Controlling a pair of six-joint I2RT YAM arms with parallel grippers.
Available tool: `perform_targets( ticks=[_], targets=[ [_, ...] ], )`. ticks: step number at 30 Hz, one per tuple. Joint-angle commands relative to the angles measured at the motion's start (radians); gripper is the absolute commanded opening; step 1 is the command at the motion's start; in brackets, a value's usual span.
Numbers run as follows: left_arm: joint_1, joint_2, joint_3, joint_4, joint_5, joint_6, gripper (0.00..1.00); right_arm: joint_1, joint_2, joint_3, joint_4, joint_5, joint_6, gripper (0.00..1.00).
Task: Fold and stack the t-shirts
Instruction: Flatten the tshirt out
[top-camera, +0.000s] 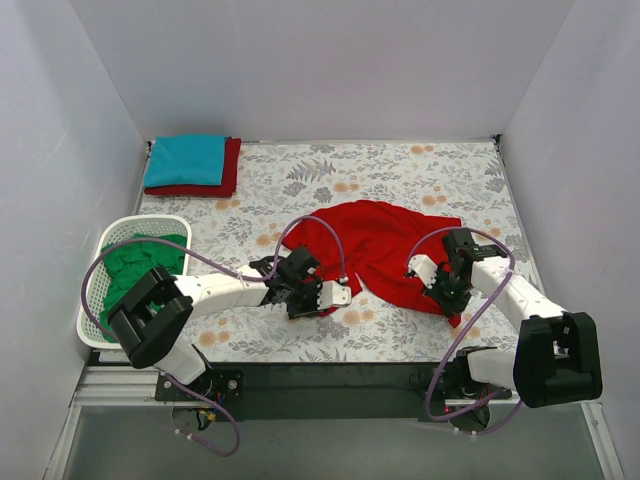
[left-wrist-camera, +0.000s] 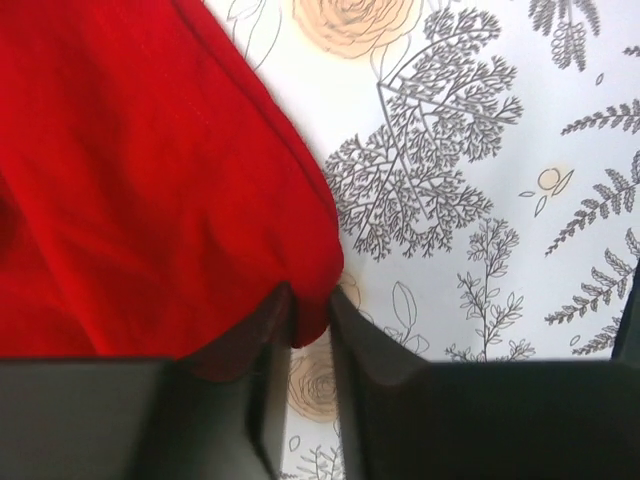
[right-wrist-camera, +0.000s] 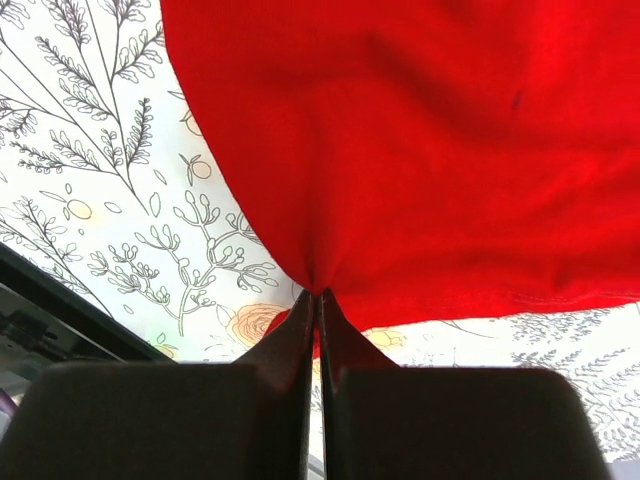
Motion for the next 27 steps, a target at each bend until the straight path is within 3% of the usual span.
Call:
perform_targets(
  ticks=[1, 3, 4, 14, 21, 27],
  targets=[
    [-0.024, 0.079, -0.095, -0.054, -0.065, 0.027, 0.15, -0.006, -0.004, 0.055, -0.031, -0.006, -0.018, 0.01],
    [-0.024, 0.073, -0.078, -0.08, -0.06, -0.011, 0.01, -0.006, -0.002, 0.065, -0.03, -0.012, -0.018, 0.01],
    [-0.021, 0.062, -0.069, -0.09, -0.055, -0.022, 0.0, -0.005, 0.005, 0.076, -0.028, -0.016, -0.018, 0.01],
    [0.204, 0.041, 0.131, -0.35, 0.185, -0.087, 0.0, -0.005, 0.176, 0.165, 0.033, -0.084, 0.006, 0.01],
    [0.239, 0.045, 0.163, -0.371, 0.181, -0.082, 0.0, -0.003, 0.171, 0.158, 0.024, -0.033, -0.008, 0.61],
    [0.239, 0.062, 0.163, -0.353, 0.184, -0.099, 0.0, -0.005, 0.121, 0.099, -0.016, -0.021, -0.009, 0.64]
  ],
)
